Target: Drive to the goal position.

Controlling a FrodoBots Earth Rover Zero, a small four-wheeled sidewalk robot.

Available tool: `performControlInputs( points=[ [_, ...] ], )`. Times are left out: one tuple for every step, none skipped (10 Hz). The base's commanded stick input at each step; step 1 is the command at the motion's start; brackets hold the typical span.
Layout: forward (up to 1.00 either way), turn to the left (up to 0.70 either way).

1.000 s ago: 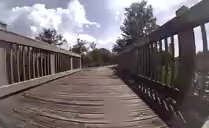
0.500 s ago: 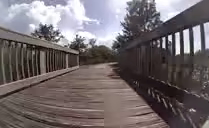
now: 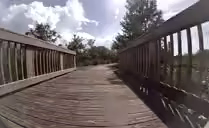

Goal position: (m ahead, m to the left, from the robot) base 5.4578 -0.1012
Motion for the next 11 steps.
performControlInputs(
  points=[
    [0.85, 0.0],
    [0.85, 0.0],
    [0.85, 0.0],
    [0.85, 0.0],
    [0.85, 0.0],
    [0.85, 0.0],
    [0.85, 0.0],
    [0.85, 0.0],
    [0.85, 0.0],
    [0.85, 0.02],
    [0.85, 0.19]
  ],
)
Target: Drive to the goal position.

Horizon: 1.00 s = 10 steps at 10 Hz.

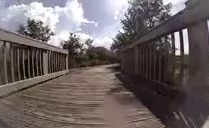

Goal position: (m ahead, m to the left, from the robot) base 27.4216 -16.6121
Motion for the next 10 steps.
performControlInputs(
  points=[
    [0.85, 0.22],
    [0.85, 0.02],
    [0.85, 0.0],
    [0.85, 0.0],
    [0.85, 0.0],
    [0.85, 0.0],
    [0.85, 0.0],
    [0.85, 0.0],
    [0.85, 0.0],
    [0.85, 0.0]
  ],
)
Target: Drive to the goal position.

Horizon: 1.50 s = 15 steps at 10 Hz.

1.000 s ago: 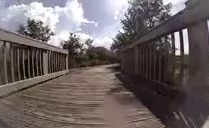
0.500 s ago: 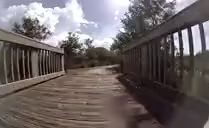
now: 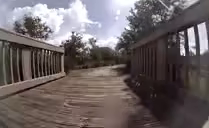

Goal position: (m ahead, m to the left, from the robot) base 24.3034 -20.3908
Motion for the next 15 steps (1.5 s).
performControlInputs(
  points=[
    [0.85, 0.0],
    [0.85, 0.0],
    [0.85, 0.0],
    [0.85, 0.0],
    [0.85, 0.0],
    [0.85, 0.0],
    [0.85, 0.0],
    [0.85, 0.0],
    [0.85, 0.0],
    [0.85, 0.0],
    [0.85, 0.0],
    [0.85, 0.0],
    [0.85, 0.0],
    [0.85, 0.0],
    [0.85, 0.0]
  ],
)
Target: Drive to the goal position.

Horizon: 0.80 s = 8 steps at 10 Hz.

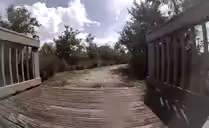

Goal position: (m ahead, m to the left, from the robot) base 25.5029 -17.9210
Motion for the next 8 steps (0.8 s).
performControlInputs(
  points=[
    [0.85, 0.0],
    [0.85, 0.0],
    [0.85, 0.0],
    [0.85, 0.0],
    [0.85, 0.0],
    [0.85, 0.0],
    [0.85, 0.0],
    [0.85, 0.0]
  ],
)
